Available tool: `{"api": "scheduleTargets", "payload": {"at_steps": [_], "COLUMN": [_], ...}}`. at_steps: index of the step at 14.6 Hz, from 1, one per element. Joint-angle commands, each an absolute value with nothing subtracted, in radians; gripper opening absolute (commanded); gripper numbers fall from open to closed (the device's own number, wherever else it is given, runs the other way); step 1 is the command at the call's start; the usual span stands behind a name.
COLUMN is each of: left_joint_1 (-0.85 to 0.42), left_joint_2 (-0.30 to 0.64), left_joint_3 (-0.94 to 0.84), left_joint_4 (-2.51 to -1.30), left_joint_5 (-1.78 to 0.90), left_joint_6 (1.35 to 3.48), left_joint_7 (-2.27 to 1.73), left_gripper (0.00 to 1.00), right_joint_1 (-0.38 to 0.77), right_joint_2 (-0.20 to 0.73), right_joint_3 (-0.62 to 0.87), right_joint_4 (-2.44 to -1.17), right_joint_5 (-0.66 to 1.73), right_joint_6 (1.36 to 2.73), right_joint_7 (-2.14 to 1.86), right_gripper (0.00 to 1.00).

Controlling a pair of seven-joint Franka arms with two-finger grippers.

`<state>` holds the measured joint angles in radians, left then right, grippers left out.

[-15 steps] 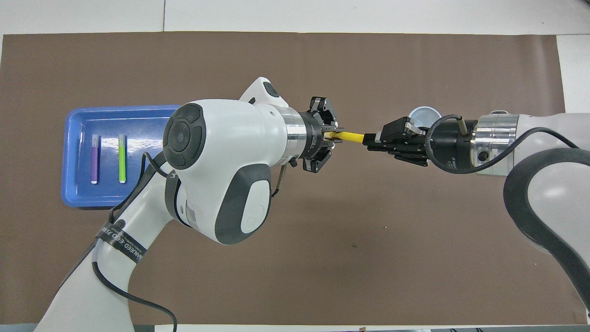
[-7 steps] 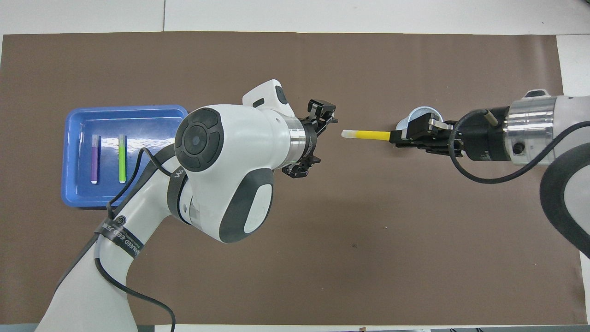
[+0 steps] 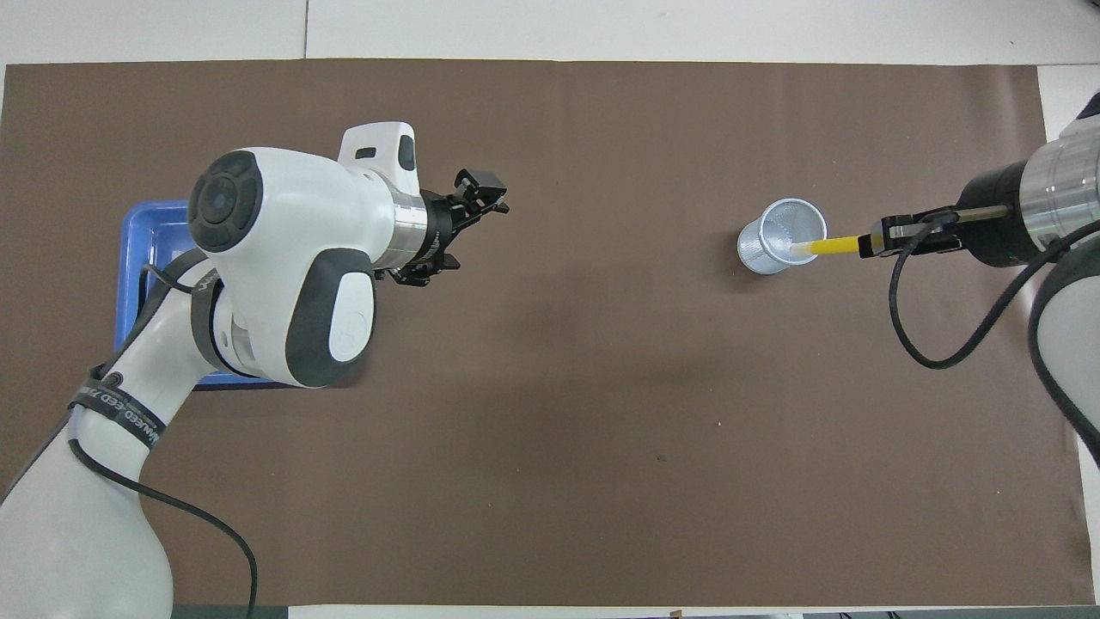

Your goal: Transfer and insert pens with both arms

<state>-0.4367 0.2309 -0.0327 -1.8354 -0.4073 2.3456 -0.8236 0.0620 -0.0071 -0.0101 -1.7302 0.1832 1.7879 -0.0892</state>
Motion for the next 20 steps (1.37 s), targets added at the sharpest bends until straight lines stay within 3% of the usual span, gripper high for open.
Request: {"api": "scheduleTargets", "payload": {"at_steps": [1, 10, 14, 20], "left_joint_1": [-0.31, -0.06, 0.02, 0.046], "left_joint_2": [0.163, 0.13, 0.178, 0.21], "left_joint_3": [-0.04, -0.04, -0.041, -0.041], "left_joint_4": [-1.928, -2.029, -2.049, -2.118], "left_joint_5": [-0.355, -0.12, -0.052, -0.052], "left_joint_6": [2.297, 2.253, 2.272, 2.382], "left_joint_7": [-0.53, 0.045, 0.179, 0.222], "left_gripper": [1.0, 1.0, 1.0, 1.0], "right_joint_1": [0.058, 0.049, 0.06, 0.095], "right_joint_2": [0.044, 0.136, 0.164, 0.175], "right_joint_3": [-0.003, -0.003, -0.003, -0.003], "right_joint_4": [-1.698, -1.706, -1.759, -1.815], "right_joint_5": [0.1, 0.106, 0.097, -0.014], "right_joint_6": [1.801, 1.907, 1.974, 2.006], "right_joint_7": [-0.175, -0.202, -0.21, -0.218], "right_gripper": [0.0, 0.0, 0.0, 0.0]}}
